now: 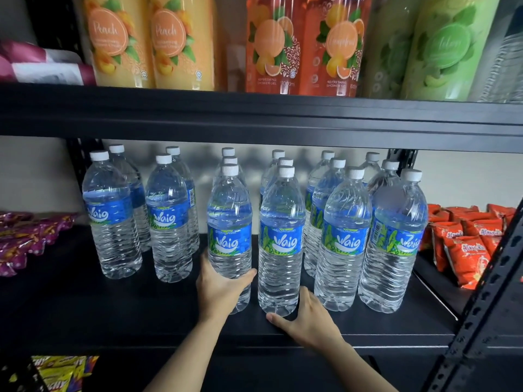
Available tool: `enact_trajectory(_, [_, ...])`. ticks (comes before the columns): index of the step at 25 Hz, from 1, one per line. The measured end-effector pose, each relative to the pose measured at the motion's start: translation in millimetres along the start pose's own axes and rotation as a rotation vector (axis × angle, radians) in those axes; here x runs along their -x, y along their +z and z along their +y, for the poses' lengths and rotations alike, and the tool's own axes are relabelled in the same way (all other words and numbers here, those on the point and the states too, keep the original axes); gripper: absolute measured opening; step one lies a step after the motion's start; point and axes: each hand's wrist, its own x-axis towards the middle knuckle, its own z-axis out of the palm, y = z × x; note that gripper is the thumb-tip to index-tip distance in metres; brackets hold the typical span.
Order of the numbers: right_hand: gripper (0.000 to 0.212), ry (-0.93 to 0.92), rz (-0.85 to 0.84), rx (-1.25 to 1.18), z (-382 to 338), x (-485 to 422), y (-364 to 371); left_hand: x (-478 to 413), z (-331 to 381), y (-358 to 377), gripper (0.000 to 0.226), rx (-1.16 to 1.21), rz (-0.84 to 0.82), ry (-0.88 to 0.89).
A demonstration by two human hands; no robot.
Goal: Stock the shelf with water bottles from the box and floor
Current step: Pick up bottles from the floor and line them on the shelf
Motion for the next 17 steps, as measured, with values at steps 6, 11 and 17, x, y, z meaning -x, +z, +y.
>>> enact_trajectory(6, [0.078,-0.017,-0.022,-0.018,2.3,-0.5,-1.7,-1.2,1.9,-3.8,0.091,0.012,-0.030,0.002])
enact_trajectory(11, [0.071,-0.004,-0.016,-0.017,4.0,-2.0,0.3,-0.9,6.3,-6.4,0.090,0.015,-0.047,-0.003])
enact_trajectory(17, [0.069,-0.010,-0.004,-0.010,6.0,-2.1,1.8,0.8,4.2,-7.3,0.087,0.006,-0.057,-0.001])
